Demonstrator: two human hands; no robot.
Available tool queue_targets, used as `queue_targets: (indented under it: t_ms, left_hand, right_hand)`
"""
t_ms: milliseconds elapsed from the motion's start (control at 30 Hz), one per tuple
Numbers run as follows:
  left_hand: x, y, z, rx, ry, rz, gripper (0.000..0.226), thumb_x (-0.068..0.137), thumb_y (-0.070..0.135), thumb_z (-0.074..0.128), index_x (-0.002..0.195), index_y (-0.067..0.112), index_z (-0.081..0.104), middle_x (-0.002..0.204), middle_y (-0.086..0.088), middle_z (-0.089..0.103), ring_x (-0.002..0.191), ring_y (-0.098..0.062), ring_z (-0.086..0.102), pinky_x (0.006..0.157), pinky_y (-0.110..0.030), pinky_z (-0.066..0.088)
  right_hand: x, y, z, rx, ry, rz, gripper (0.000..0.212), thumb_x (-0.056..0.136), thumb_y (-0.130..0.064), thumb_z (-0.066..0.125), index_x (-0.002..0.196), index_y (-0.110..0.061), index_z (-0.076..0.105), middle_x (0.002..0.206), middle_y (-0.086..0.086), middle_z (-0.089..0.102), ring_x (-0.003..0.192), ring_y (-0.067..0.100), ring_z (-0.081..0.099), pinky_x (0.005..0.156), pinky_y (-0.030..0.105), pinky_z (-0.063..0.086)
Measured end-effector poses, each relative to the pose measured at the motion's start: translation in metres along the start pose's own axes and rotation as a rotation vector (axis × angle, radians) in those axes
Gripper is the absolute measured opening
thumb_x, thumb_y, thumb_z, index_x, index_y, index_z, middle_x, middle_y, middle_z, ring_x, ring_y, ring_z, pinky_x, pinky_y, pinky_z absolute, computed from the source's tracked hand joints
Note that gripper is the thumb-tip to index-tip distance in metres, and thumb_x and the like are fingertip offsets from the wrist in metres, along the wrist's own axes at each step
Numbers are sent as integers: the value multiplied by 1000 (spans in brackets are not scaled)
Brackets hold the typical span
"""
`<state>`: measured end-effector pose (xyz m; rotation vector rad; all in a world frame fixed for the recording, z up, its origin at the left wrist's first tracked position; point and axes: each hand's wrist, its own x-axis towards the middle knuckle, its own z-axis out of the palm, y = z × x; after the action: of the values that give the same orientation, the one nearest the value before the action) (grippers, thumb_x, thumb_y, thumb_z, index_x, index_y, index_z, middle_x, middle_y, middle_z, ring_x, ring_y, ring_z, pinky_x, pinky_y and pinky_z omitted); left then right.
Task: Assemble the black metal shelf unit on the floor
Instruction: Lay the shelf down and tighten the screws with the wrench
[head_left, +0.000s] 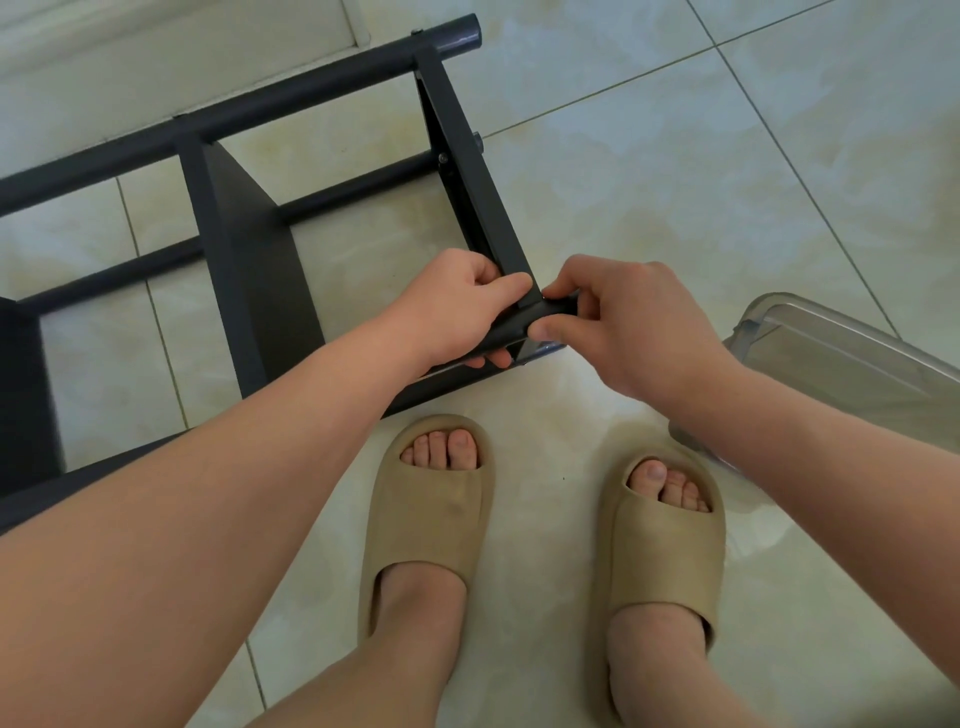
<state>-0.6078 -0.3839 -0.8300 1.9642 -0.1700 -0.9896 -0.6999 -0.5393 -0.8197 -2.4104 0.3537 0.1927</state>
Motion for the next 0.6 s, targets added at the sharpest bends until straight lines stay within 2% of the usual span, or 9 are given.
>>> queue_targets:
  t_ms: [167, 267, 333, 400, 433, 500, 567, 600]
  left_hand:
    - [-2, 0, 1, 22, 34, -8, 29, 97, 34, 58, 89, 6, 58, 72, -9, 74, 56, -25, 72, 44, -28, 51]
    - [-3, 0, 6, 79, 108, 16, 30, 94, 39, 58, 89, 10, 60, 70, -4, 74, 57, -20, 72, 51, -31, 51]
    - [-3, 1, 9, 150, 178, 20, 30, 93, 47, 56, 98, 18, 60, 77, 1, 74, 68, -15, 70, 63, -33, 50]
    - [-5, 2, 9, 218, 307, 27, 30, 94, 50, 55, 108, 24, 54, 88, 10, 66, 79, -7, 61, 65, -28, 42]
    - [-7, 4, 10, 231, 382, 63, 28, 95, 48, 55, 111, 26, 52, 90, 12, 61, 80, -5, 57, 65, -26, 40]
    - [-15, 10, 14, 293, 514, 254, 24, 96, 40, 56, 114, 25, 51, 91, 10, 56, 81, -13, 55, 69, -29, 43]
    - [-24, 19, 27, 373, 556, 514, 23, 95, 31, 57, 114, 18, 55, 93, 5, 56, 84, -19, 52, 73, -37, 46]
    - [-30, 25, 37, 399, 525, 621, 23, 93, 27, 58, 113, 15, 57, 94, 3, 56, 85, -20, 50, 74, -39, 46]
  right_hand:
    - [-2, 3, 5, 27, 44, -14, 27, 84, -41, 78, 103, -23, 70, 60, -11, 52, 61, 6, 51, 62, 35, 45]
    - [-5, 4, 6, 23, 53, -56, 32, 84, -41, 77, 108, -21, 70, 60, -14, 50, 62, 6, 51, 66, 38, 49]
    - [-13, 6, 3, 36, 35, -101, 40, 86, -46, 74, 117, -21, 69, 68, -15, 54, 69, 11, 55, 71, 41, 52]
    - [-27, 13, -3, 49, 22, -131, 52, 87, -55, 65, 129, -24, 64, 84, -15, 59, 82, 12, 59, 77, 39, 53]
    - [-35, 19, -6, 51, 27, -124, 56, 88, -58, 61, 133, -26, 60, 93, -14, 62, 89, 11, 59, 81, 37, 53]
    - [-52, 36, -15, 46, 50, -87, 58, 90, -59, 56, 138, -27, 57, 107, -11, 64, 102, 12, 59, 87, 35, 51]
    - [-69, 54, -23, 23, 97, -56, 52, 93, -50, 58, 136, -23, 60, 112, -8, 65, 108, 14, 60, 91, 38, 51]
    - [-76, 64, -27, 10, 133, -44, 46, 94, -43, 61, 133, -20, 63, 111, -7, 65, 107, 14, 61, 91, 39, 52]
